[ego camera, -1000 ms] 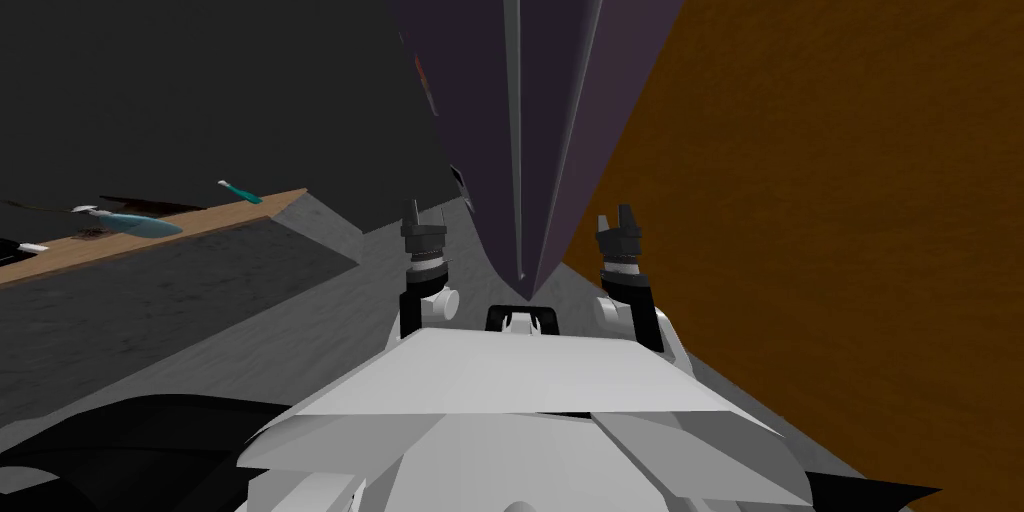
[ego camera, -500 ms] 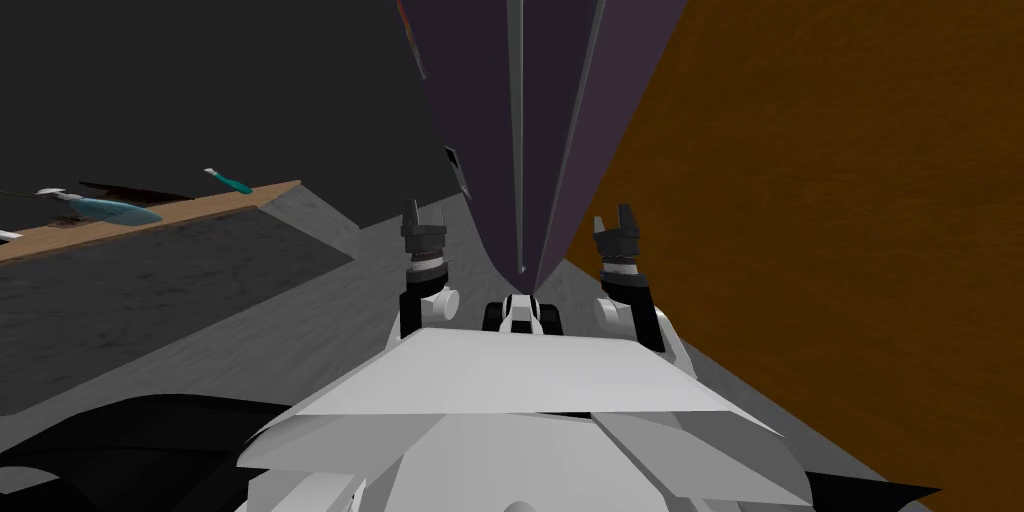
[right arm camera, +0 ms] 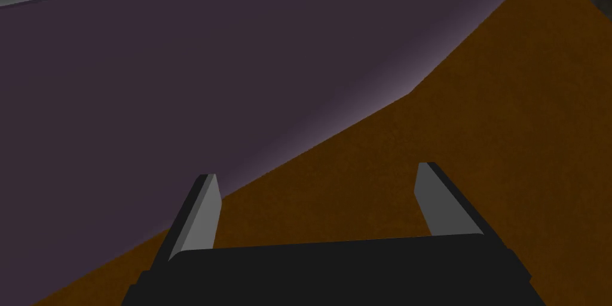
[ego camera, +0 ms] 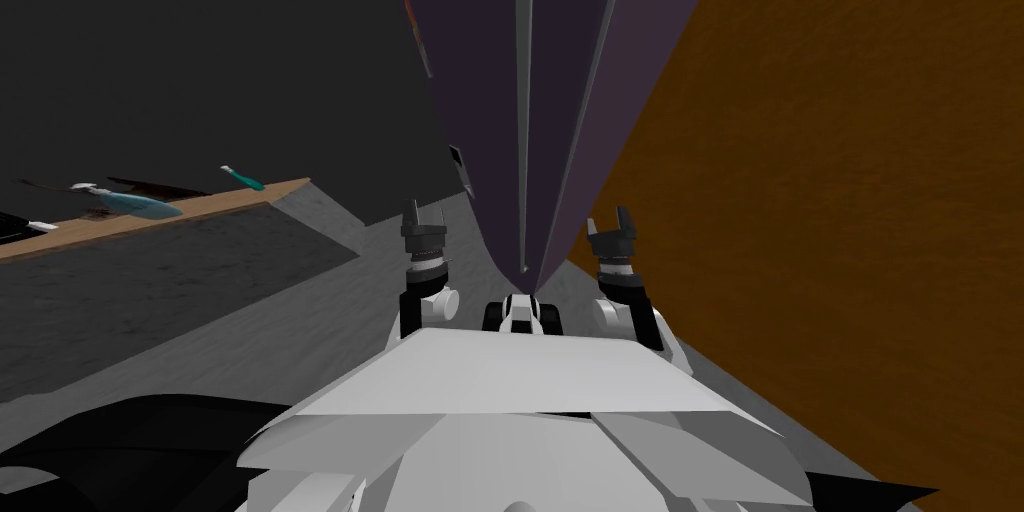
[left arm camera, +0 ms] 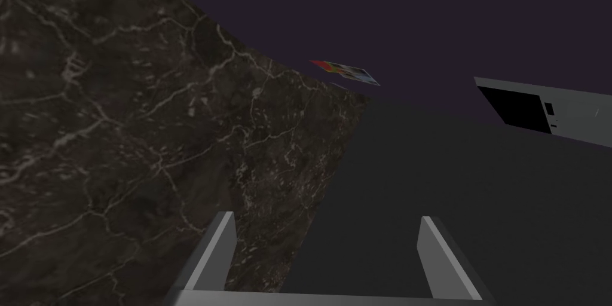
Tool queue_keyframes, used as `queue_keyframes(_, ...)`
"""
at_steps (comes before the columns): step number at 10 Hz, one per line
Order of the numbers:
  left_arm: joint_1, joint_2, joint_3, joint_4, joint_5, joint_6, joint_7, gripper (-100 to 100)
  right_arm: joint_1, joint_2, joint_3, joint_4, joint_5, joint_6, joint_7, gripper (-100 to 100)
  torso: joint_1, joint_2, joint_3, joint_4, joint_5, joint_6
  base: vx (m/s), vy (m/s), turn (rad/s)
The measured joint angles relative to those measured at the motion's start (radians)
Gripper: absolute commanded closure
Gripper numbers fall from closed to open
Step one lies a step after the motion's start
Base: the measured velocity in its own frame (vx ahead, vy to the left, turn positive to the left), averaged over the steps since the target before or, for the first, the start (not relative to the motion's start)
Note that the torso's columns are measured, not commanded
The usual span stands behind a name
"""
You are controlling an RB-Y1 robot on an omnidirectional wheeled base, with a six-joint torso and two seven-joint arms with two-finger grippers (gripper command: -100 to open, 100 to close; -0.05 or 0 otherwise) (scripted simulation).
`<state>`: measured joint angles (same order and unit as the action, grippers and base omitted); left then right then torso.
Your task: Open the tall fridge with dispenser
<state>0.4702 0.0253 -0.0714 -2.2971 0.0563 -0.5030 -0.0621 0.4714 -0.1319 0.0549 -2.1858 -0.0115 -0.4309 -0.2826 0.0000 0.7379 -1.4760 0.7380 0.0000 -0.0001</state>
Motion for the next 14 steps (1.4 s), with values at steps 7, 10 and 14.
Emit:
queue_keyframes(7, 0.0, 0.0, 0.0, 0.0, 0.0, 0.0, 0.0, 0, -0.001, -0.025, 0.051, 0.039, -0.12, -0.033, -0.167, -100, 0.0, 0.0, 0.0, 0.0, 0.0, 0.0, -0.003, 0.006, 0.041)
queue_keyframes(10, 0.0, 0.0, 0.0, 0.0, 0.0, 0.0, 0.0, 0, -0.003, -0.03, 0.07, 0.055, -0.166, -0.047, -0.237, -100, 0.0, 0.0, 0.0, 0.0, 0.0, 0.0, -0.004, 0.006, 0.058)
queue_keyframes(14, 0.0, 0.0, 0.0, 0.0, 0.0, 0.0, 0.0, 0, -0.005, -0.035, 0.103, 0.075, -0.237, -0.068, -0.337, -100, 0.0, 0.0, 0.0, 0.0, 0.0, 0.0, -0.004, 0.005, 0.048)
